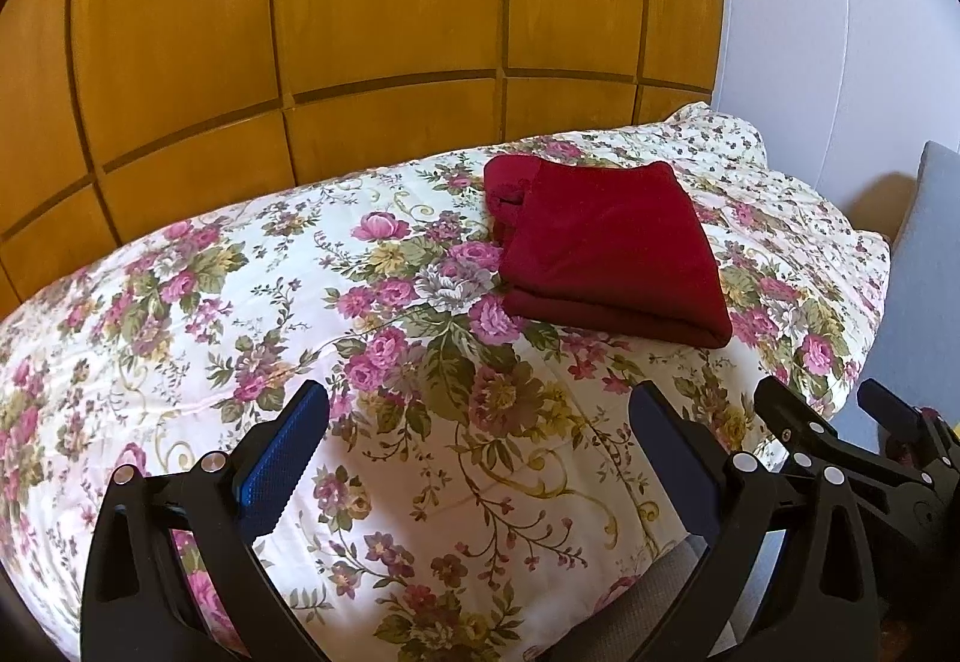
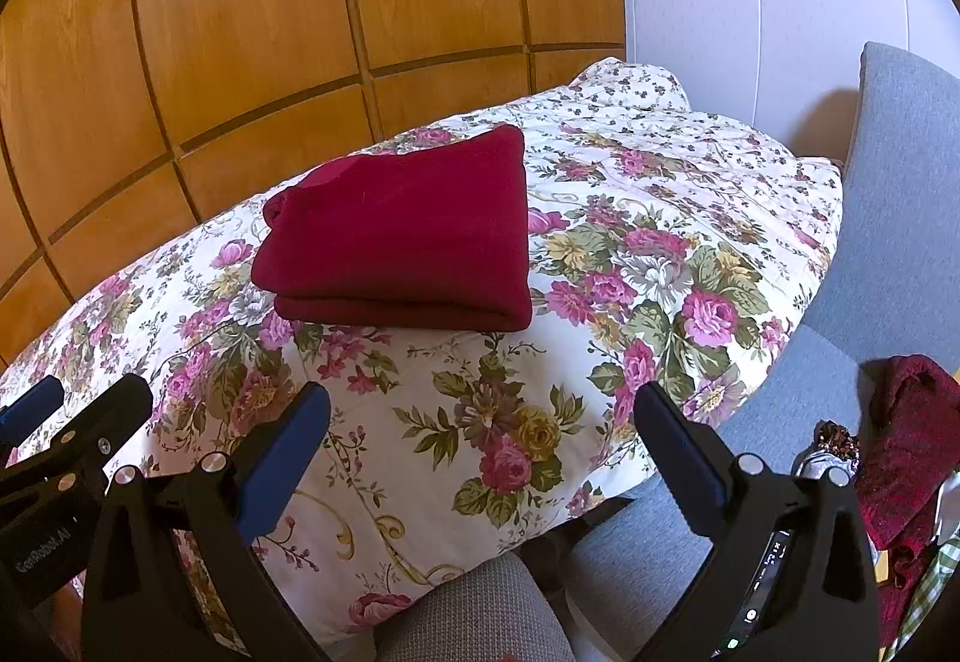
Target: Fold small clothes
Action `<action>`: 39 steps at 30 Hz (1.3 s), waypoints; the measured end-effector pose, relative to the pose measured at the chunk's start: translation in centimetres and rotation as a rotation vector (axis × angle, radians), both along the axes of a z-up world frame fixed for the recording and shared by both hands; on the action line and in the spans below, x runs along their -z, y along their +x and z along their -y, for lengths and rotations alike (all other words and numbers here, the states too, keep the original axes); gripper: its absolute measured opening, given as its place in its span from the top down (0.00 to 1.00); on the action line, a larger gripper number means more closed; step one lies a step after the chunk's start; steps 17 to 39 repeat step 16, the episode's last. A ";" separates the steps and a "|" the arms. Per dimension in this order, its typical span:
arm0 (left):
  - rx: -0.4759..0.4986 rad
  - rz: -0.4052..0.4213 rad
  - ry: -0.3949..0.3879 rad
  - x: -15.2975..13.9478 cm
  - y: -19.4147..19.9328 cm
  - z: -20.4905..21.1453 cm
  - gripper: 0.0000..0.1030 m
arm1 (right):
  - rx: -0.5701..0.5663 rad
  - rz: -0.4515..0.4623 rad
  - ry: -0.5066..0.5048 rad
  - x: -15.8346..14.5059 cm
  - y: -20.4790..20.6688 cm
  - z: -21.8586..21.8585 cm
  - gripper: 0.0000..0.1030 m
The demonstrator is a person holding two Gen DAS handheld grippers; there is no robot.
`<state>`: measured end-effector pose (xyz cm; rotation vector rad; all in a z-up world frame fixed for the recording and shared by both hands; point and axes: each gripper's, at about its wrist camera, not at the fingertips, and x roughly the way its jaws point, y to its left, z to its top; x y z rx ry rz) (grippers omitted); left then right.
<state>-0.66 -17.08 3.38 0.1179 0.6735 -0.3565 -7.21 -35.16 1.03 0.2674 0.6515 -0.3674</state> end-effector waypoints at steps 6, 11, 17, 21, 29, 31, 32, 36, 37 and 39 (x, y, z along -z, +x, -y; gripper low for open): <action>0.004 -0.002 0.003 0.0 -0.1 0.1 0.04 | 0.000 -0.003 -0.001 0.0 0.0 -0.1 0.02; 0.012 -0.045 -0.005 0.4 0.6 0.1 0.04 | -0.002 -0.010 0.002 0.3 0.1 0.2 0.02; -0.004 -0.126 -0.026 1.5 2.7 -0.6 0.04 | 0.012 -0.032 0.006 0.9 0.5 1.2 0.02; -0.004 -0.126 -0.026 1.5 2.7 -0.6 0.04 | 0.012 -0.032 0.006 0.9 0.5 1.2 0.02; -0.004 -0.126 -0.026 1.5 2.7 -0.6 0.04 | 0.012 -0.032 0.006 0.9 0.5 1.2 0.02; -0.004 -0.126 -0.026 1.5 2.7 -0.6 0.04 | 0.012 -0.032 0.006 0.9 0.5 1.2 0.02; -0.004 -0.126 -0.026 1.5 2.7 -0.6 0.04 | 0.012 -0.032 0.006 0.9 0.5 1.2 0.02; -0.004 -0.126 -0.026 1.5 2.7 -0.6 0.04 | 0.012 -0.032 0.006 0.9 0.5 1.2 0.02; -0.004 -0.126 -0.026 1.5 2.7 -0.6 0.04 | 0.012 -0.032 0.006 0.9 0.5 1.2 0.02; -0.004 -0.126 -0.026 1.5 2.7 -0.6 0.04 | 0.012 -0.032 0.006 0.9 0.5 1.2 0.02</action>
